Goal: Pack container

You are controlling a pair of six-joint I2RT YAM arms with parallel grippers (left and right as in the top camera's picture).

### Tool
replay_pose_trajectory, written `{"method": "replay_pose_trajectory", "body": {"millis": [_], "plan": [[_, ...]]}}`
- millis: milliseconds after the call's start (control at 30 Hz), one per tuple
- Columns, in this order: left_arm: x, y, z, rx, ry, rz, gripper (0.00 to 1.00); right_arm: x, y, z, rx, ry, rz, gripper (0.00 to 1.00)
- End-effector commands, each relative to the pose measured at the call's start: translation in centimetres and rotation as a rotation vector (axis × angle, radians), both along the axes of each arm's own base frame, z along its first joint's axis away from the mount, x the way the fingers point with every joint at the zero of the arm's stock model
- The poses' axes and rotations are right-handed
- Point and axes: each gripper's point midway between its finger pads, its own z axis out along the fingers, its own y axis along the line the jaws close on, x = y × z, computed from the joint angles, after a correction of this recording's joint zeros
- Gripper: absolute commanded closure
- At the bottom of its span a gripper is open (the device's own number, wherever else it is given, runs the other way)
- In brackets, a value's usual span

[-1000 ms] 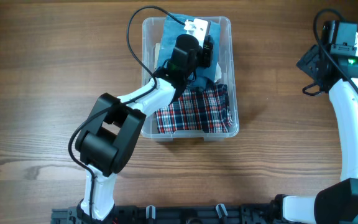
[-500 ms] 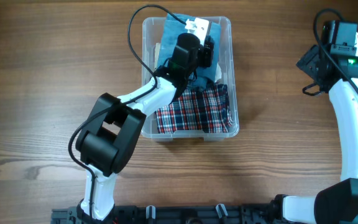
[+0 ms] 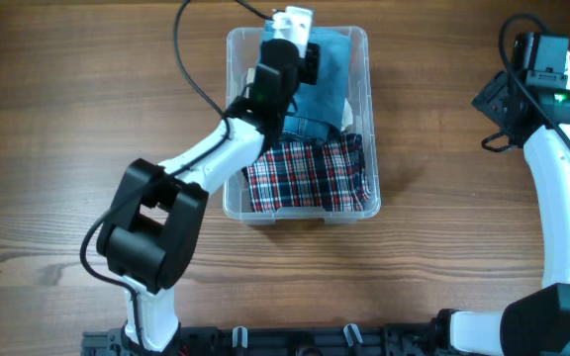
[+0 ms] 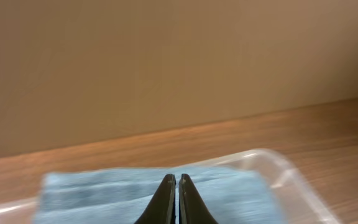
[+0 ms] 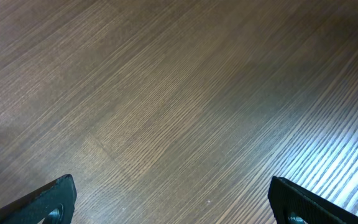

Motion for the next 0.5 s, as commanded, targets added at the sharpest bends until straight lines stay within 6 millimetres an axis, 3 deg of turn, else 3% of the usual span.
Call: {"method": "replay_pose_trajectory", "body": {"millis": [0,133,467], "plan": [[1.1,2.1,-2.3,0.050,0.026,0.041,0.95,-0.2,-0.4,-0.6,-0.008,0.016,-0.014,0.00],[1.5,3.3,-4.6,0.068,0.081,0.060,0.96,-0.2,-0.4,-0.6,-0.008,0.016,-0.013,0.00],[-0.6,2.2,-9.1,0.072,0.273,-0.037,0.96,-0.2,-0.4,-0.6,-0.008,0.016,-0.014,0.00]]}}
